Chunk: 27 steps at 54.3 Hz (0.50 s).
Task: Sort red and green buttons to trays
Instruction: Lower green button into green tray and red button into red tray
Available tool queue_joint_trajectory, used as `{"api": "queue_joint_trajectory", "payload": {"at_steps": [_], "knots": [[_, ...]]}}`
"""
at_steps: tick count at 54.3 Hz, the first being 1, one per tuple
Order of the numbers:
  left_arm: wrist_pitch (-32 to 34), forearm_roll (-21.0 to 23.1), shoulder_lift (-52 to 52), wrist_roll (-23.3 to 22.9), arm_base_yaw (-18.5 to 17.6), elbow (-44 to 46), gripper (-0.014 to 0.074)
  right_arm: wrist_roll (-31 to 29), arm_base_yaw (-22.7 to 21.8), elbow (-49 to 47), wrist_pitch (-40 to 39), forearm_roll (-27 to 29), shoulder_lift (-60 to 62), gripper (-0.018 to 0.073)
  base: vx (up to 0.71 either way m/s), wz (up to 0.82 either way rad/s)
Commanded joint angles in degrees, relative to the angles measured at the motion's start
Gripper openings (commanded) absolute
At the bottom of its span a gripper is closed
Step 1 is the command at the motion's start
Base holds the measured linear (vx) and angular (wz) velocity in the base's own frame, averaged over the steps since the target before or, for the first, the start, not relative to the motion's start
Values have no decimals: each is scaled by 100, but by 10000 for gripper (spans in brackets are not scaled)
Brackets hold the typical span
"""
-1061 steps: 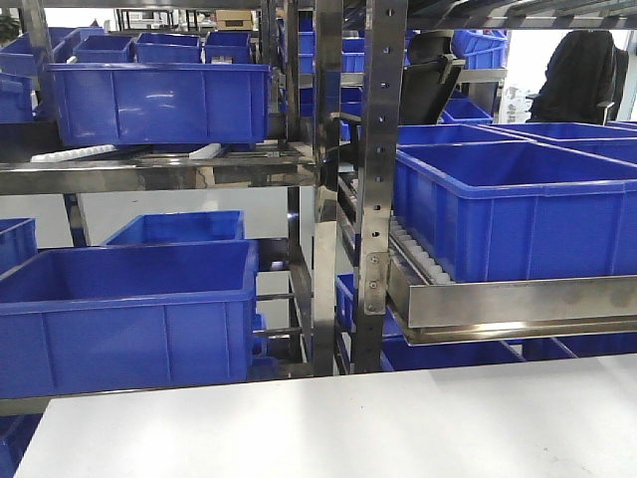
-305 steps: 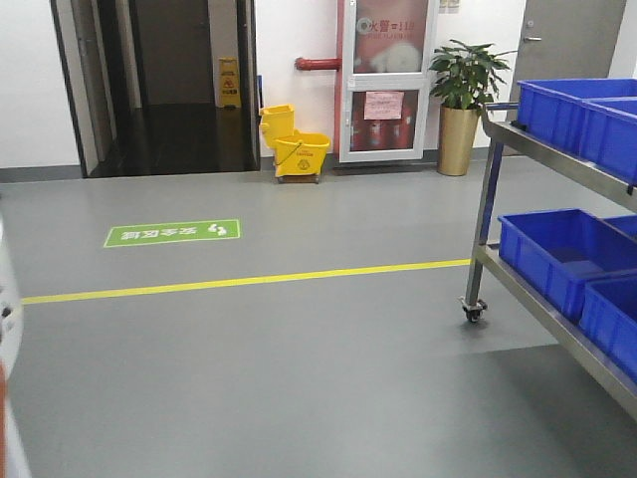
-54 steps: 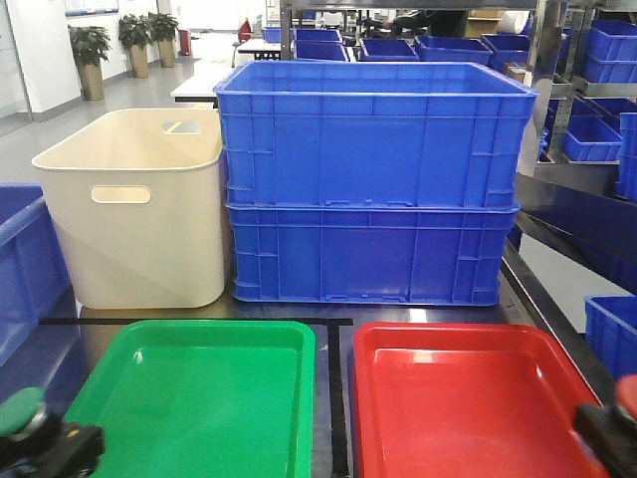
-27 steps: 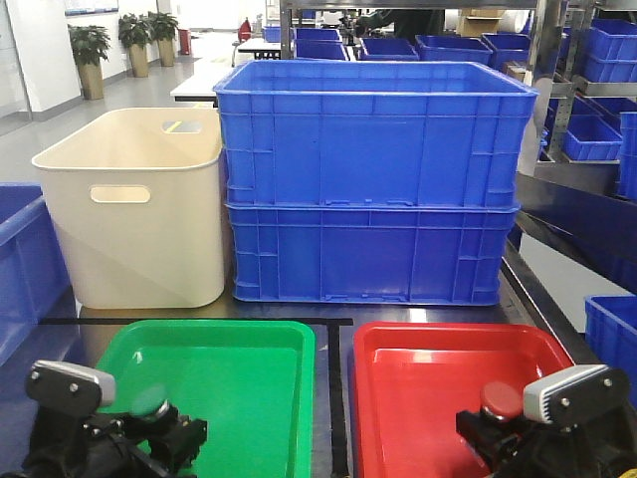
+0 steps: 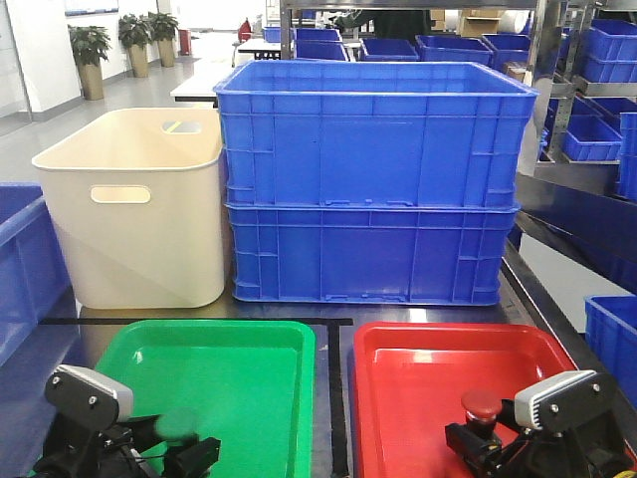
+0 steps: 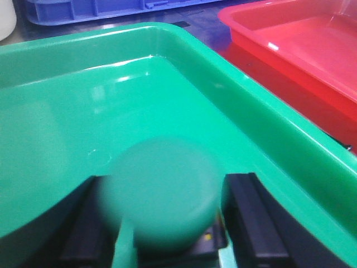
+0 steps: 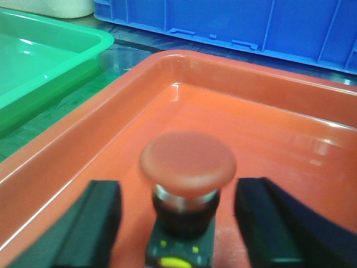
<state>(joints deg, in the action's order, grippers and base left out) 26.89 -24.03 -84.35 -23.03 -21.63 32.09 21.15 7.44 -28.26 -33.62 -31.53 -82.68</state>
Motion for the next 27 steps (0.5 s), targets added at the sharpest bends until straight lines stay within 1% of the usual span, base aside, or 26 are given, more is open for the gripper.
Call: {"api": "queue_joint_trajectory", "payload": {"at_steps": [1,7,17,22,27], "knots": [[416,78,202,-5,-53,192,542,-73,-4,-171,-478,44,152,585,0,0],[396,78,273,-5,-53,192,542,-73,-4,-171,-599,51,202,598,0,0],[265,78,802,-5,-53,192,542,-73,-4,-171,-693,69,601,578,0,0],[138,12,1240,-5,-53,192,542,-73,-4,-171,-543,64,1004,568,0,0],[-201,-27,1766,-5,-53,192,540,-7,-4,-171,-269,64,1444,554,0,0]]}}
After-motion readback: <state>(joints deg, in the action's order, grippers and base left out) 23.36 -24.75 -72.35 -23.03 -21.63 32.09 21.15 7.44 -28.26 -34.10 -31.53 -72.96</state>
